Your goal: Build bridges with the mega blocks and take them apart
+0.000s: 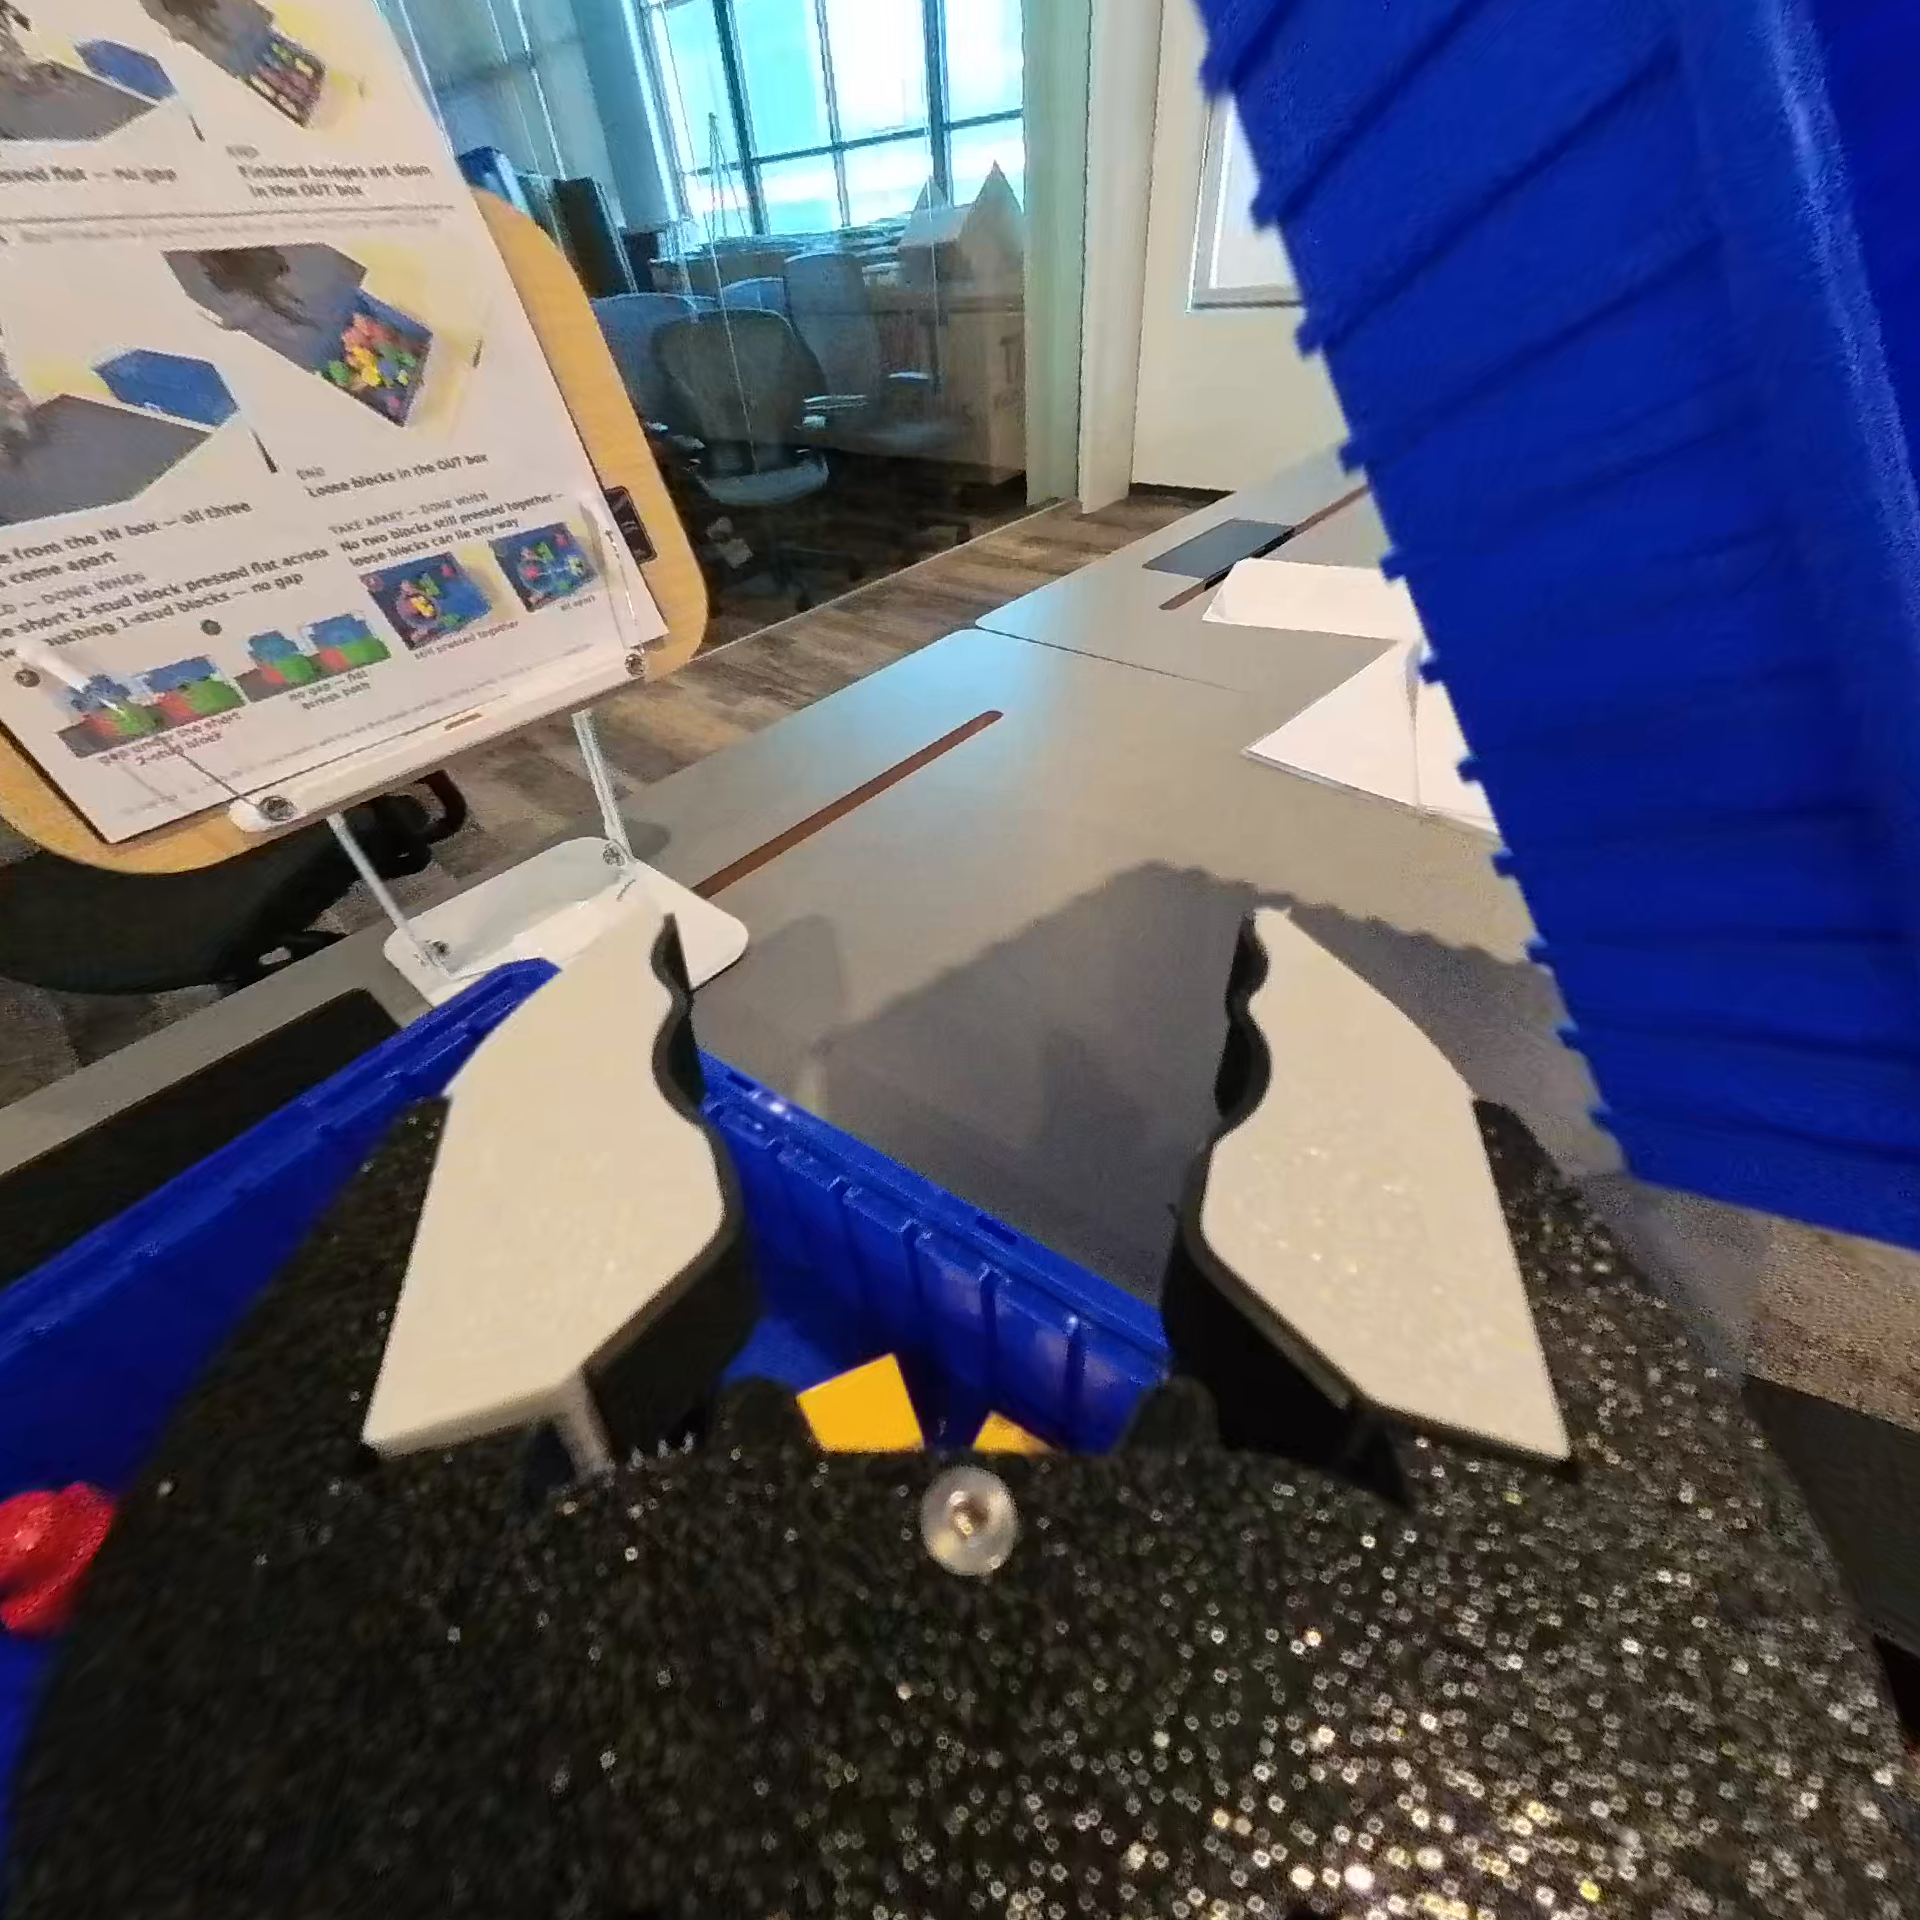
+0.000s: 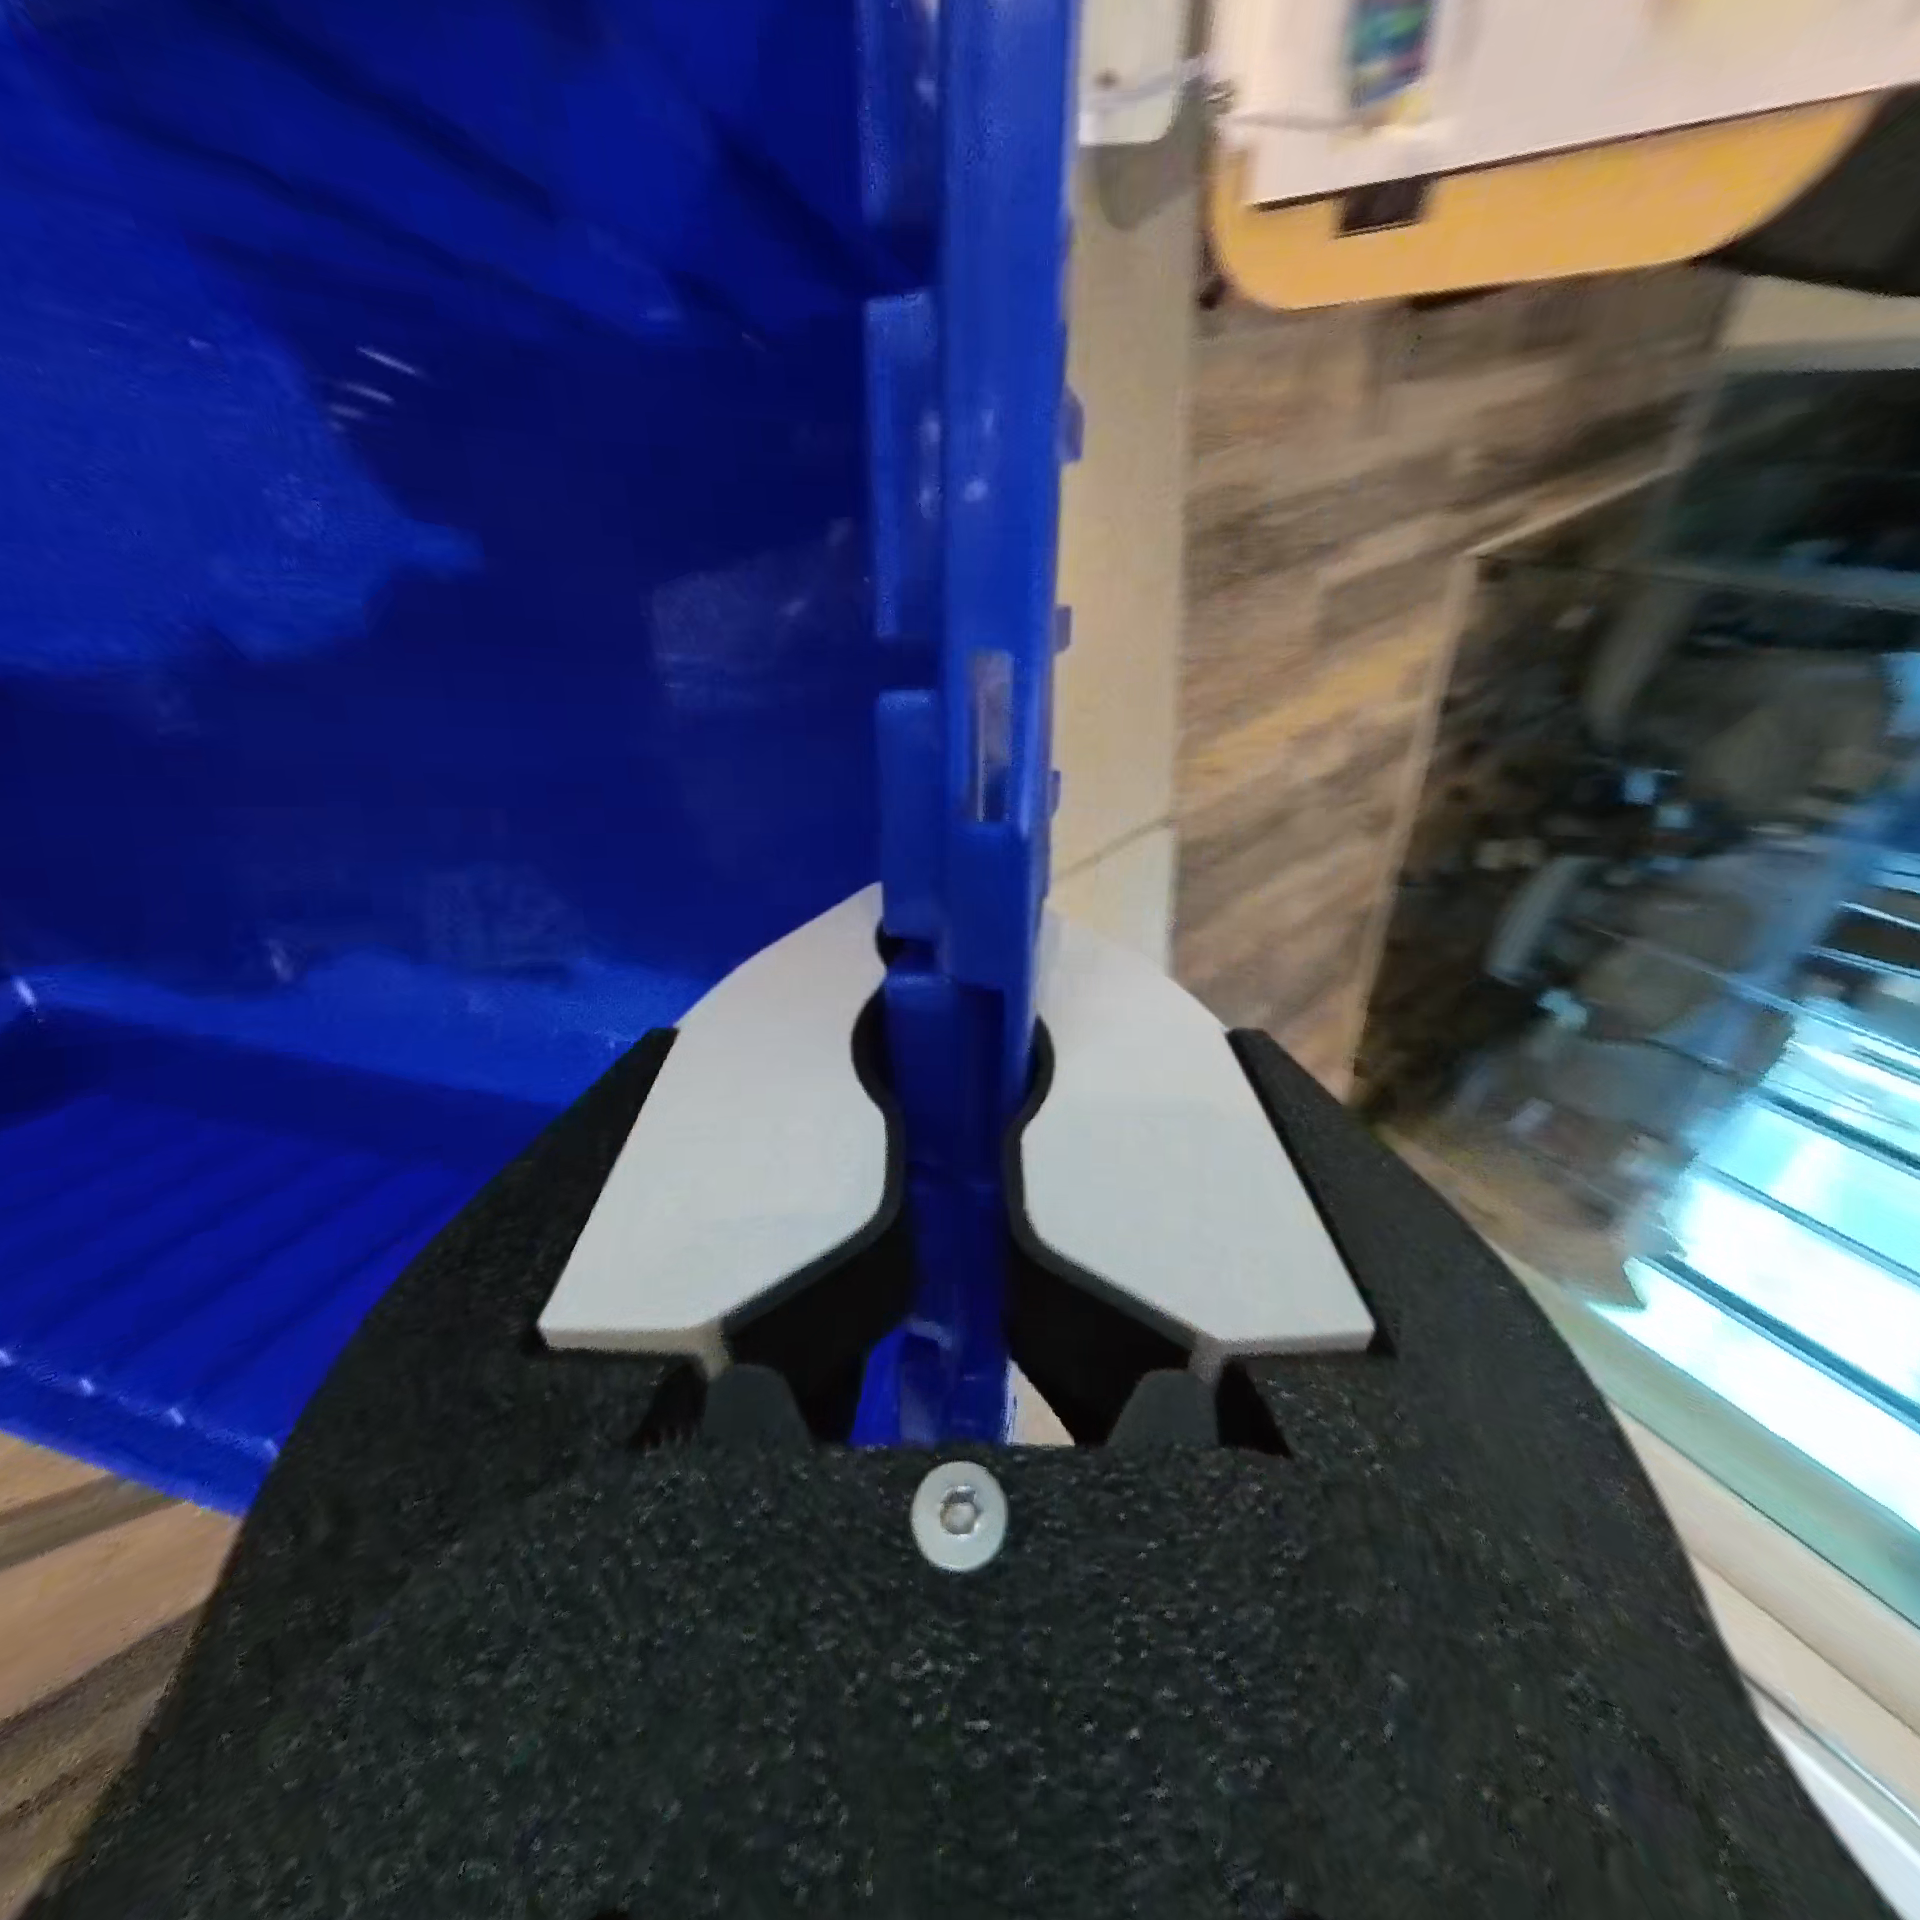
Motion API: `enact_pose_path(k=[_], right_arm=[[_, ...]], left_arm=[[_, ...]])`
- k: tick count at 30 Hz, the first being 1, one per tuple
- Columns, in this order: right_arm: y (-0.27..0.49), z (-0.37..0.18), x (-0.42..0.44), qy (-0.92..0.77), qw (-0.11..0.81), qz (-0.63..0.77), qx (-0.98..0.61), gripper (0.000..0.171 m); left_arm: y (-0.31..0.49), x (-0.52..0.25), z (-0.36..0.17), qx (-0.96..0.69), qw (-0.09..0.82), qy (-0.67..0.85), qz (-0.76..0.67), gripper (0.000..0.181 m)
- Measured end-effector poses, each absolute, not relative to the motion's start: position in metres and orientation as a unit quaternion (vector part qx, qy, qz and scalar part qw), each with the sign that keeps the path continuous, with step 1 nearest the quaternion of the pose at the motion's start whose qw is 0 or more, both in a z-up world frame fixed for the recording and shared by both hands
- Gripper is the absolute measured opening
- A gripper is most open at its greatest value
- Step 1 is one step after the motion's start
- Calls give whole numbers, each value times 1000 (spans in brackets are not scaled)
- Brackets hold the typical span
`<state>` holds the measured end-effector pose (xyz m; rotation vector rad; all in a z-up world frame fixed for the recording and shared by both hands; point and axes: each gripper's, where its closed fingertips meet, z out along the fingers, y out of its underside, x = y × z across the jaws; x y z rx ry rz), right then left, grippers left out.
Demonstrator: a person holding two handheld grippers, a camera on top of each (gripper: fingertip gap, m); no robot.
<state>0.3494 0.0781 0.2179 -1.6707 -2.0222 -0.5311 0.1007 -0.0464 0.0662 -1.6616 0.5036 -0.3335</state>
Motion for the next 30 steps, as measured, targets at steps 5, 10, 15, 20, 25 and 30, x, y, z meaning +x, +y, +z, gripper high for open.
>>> enact_pose_path(k=[5, 10, 15, 20, 25, 30], right_arm=[[131, 142, 330, -759, 179, -117, -616, 15], [215, 61, 316, -760, 126, -80, -632, 15], [282, -34, 323, -733, 9, -26, -679, 15], [306, -109, 326, -713, -59, 8, -698, 16], [314, -136, 324, -668, -71, 17, -740, 32], [334, -81, 292, -620, 109, 61, -775, 80]], left_arm=[[-38, 99, 47, -747, 612, 218, -142, 99], [-36, 81, 25, -776, 583, 209, -118, 100], [-43, 48, 12, -801, 565, 183, -83, 99], [-47, 16, 2, -815, 558, 139, -65, 99], [-46, -10, -15, -836, 536, 106, -46, 104], [-58, -52, -31, -863, 501, 70, 13, 110]])
